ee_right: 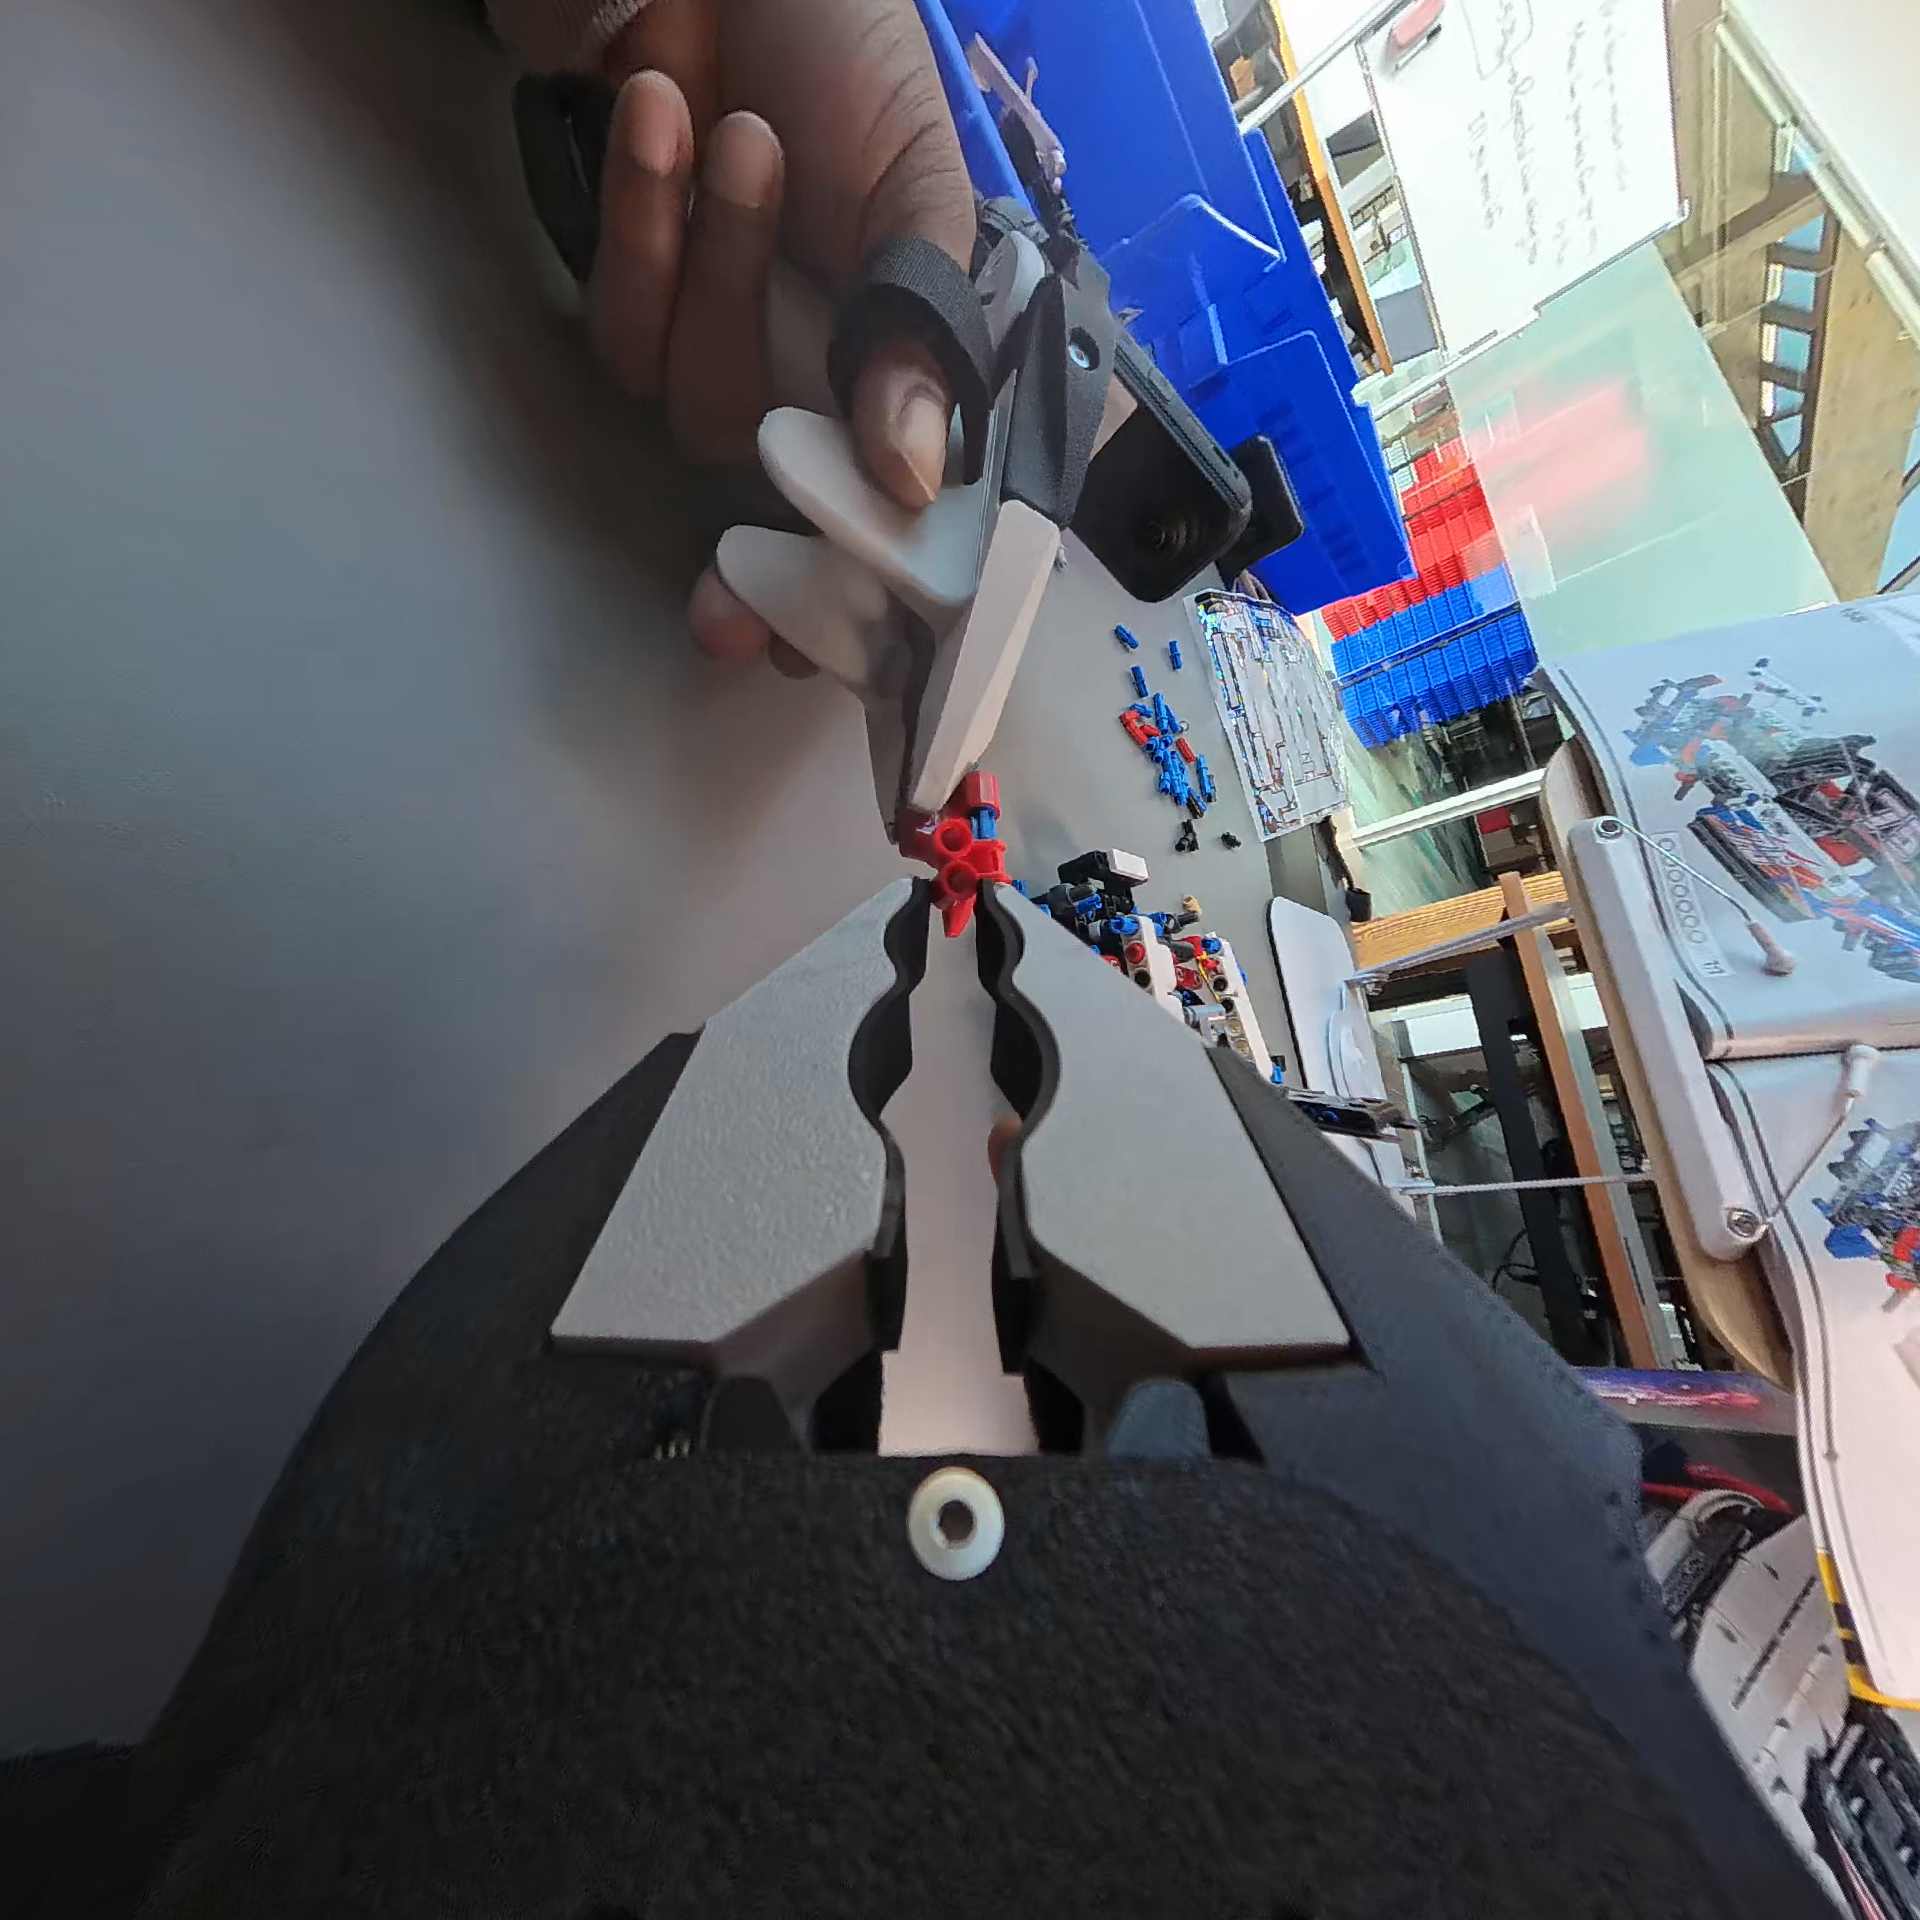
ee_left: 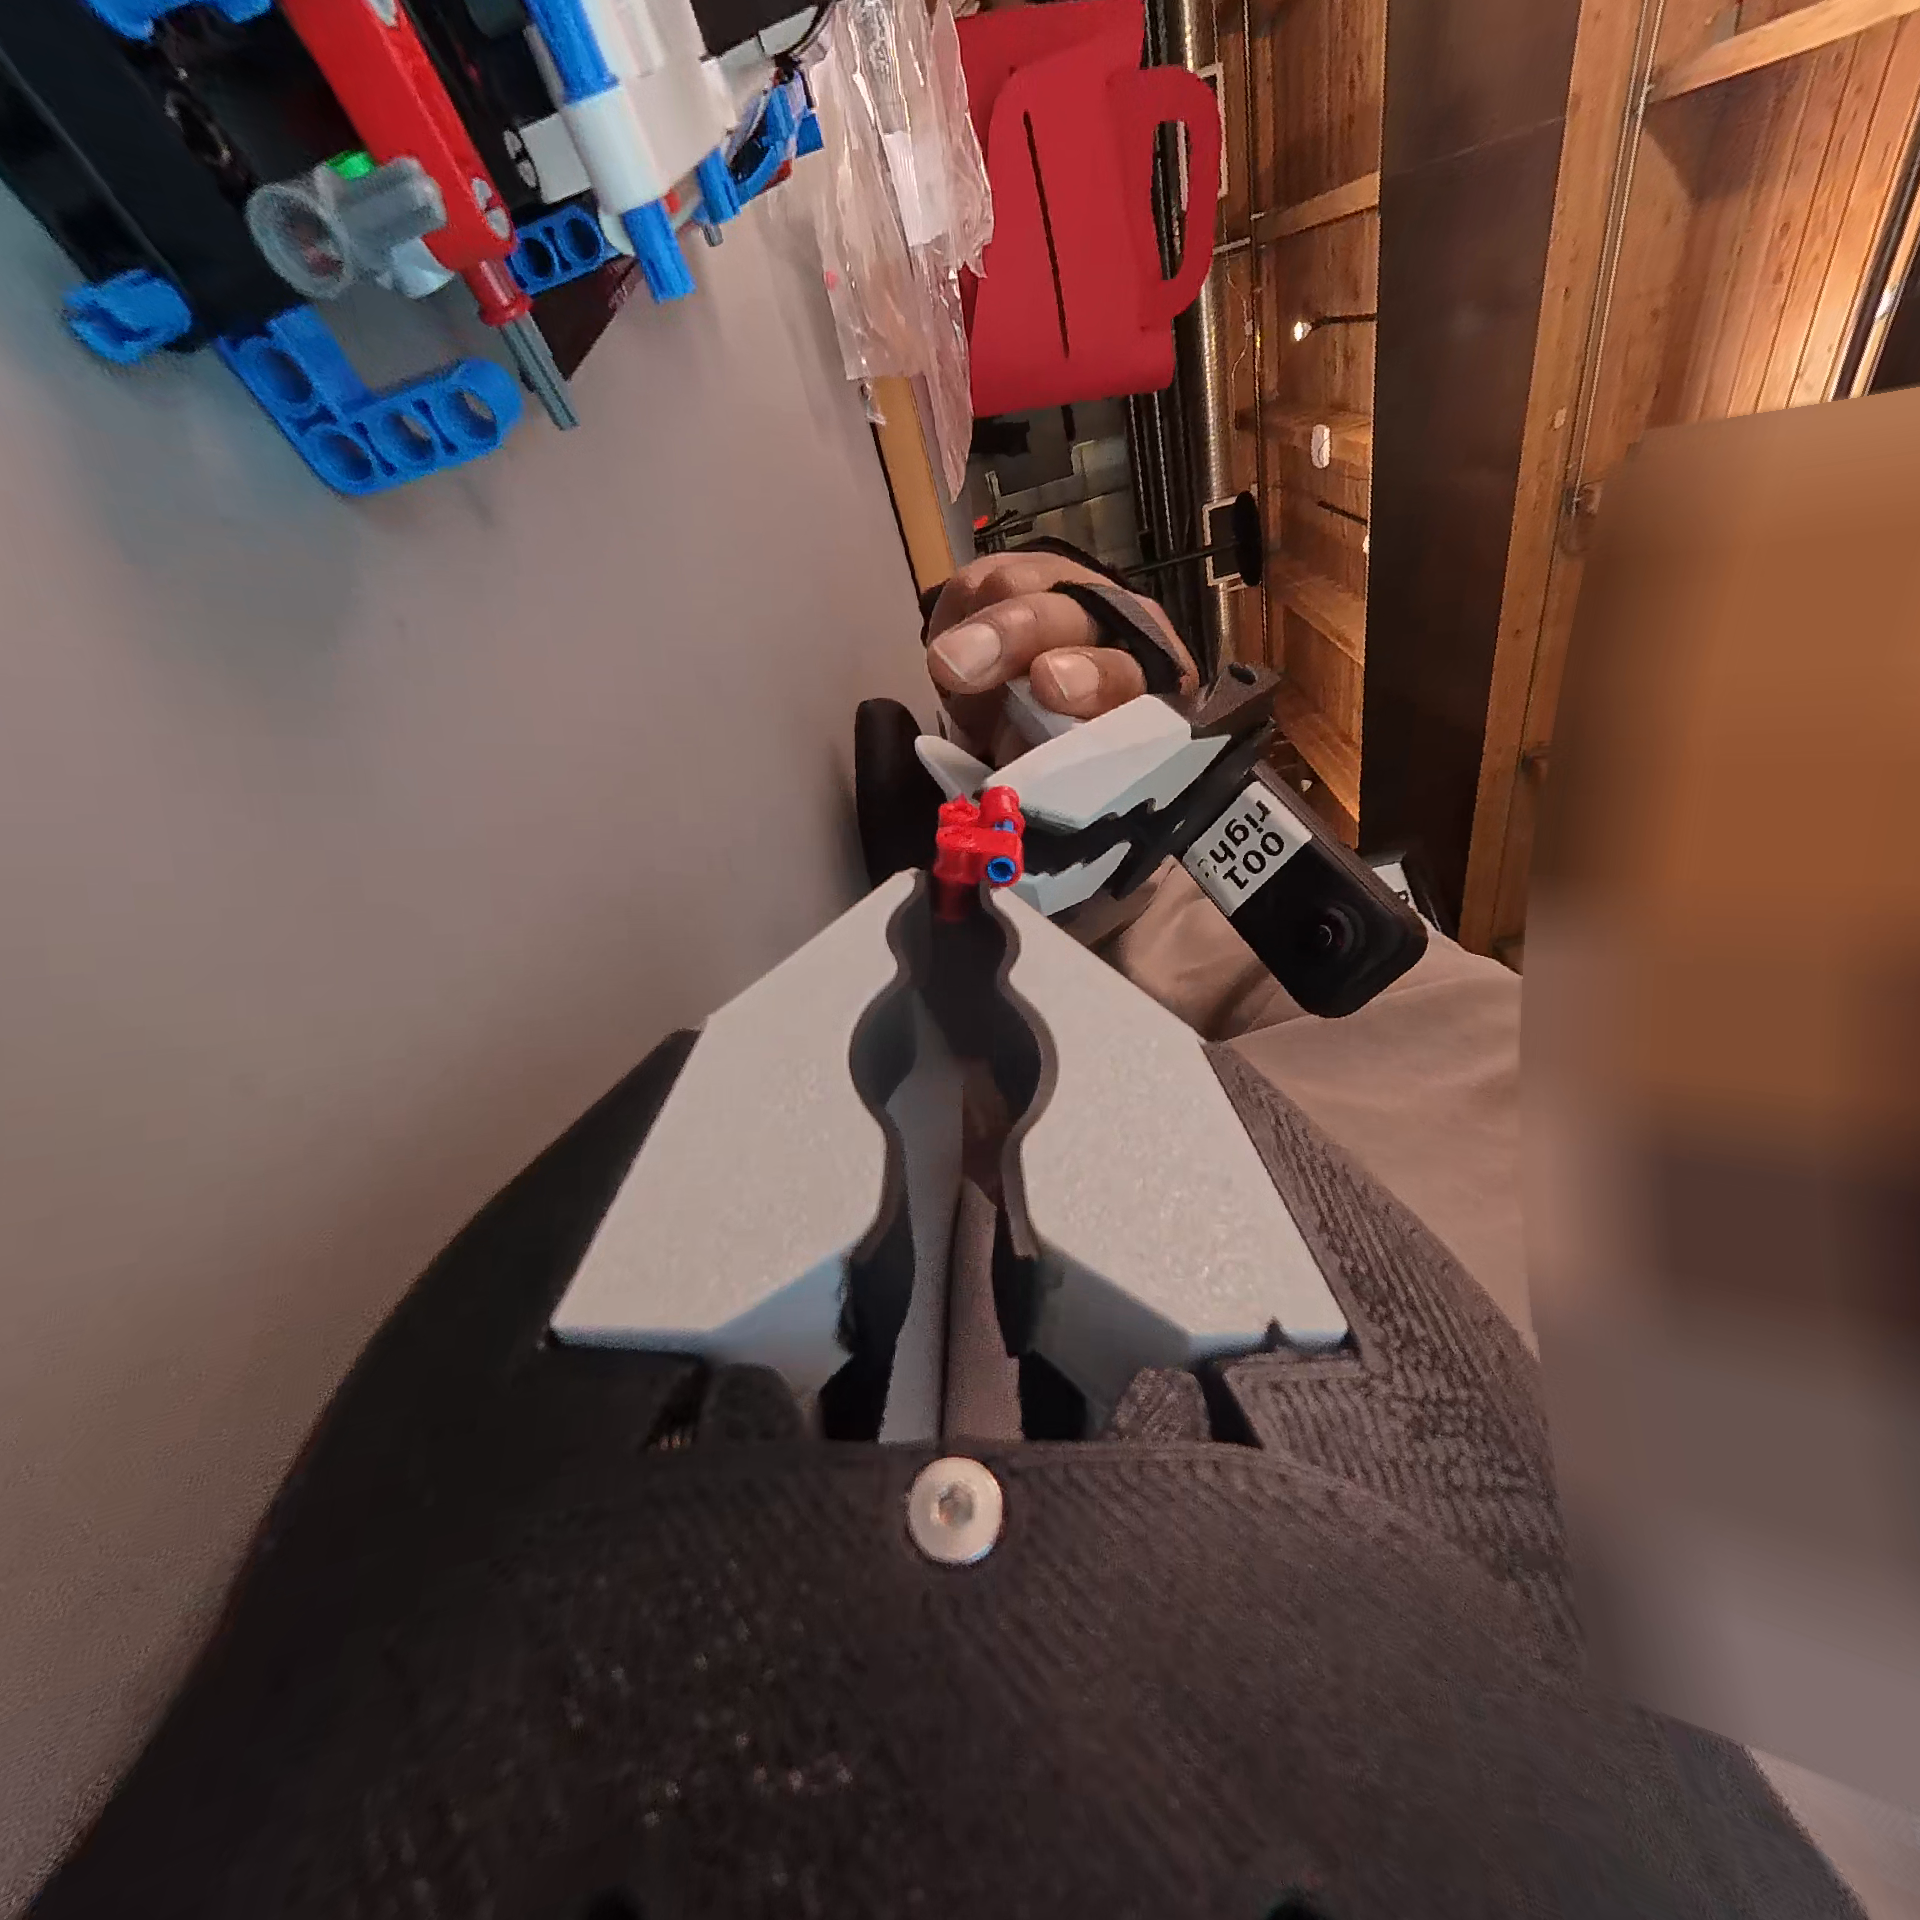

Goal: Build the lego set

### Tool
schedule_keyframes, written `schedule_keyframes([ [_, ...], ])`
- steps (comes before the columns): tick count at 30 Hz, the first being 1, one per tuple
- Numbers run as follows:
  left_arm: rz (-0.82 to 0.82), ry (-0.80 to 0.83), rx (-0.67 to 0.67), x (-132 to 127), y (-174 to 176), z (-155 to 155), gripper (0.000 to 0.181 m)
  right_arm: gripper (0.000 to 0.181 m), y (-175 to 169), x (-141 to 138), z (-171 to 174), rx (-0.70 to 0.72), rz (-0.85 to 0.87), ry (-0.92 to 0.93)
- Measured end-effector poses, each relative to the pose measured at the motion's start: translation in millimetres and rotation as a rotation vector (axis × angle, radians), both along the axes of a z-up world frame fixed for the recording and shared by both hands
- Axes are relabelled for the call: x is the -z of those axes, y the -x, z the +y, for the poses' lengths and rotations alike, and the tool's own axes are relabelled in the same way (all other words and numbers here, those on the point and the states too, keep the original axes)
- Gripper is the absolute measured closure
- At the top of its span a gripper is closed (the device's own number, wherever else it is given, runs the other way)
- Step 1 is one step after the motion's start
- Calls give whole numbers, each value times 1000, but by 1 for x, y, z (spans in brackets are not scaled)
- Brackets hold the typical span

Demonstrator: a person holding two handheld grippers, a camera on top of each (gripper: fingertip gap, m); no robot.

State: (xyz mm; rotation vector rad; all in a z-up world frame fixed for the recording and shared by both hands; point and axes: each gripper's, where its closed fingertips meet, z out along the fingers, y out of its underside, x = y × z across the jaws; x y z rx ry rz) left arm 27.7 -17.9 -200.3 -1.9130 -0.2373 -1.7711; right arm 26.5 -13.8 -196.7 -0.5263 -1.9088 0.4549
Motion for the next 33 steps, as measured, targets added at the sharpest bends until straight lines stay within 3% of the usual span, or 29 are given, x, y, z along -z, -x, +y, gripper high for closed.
schedule_keyframes([
  [1,-10,14,-5,0,0,1,177,174,0,0,1,8,7,-7],
  [7,11,15,-8,1,0,1,177,174,1,2,2,40,2,135],
  [16,121,-116,77,-4,-9,-9,176,175,-5,-1,-4,-8,-64,364],
  [23,145,-144,116,-1,-14,-13,176,175,-9,1,-6,-30,-87,371],
  [33,111,-49,11,5,-9,-3,176,176,-6,4,2,14,-67,332],
])
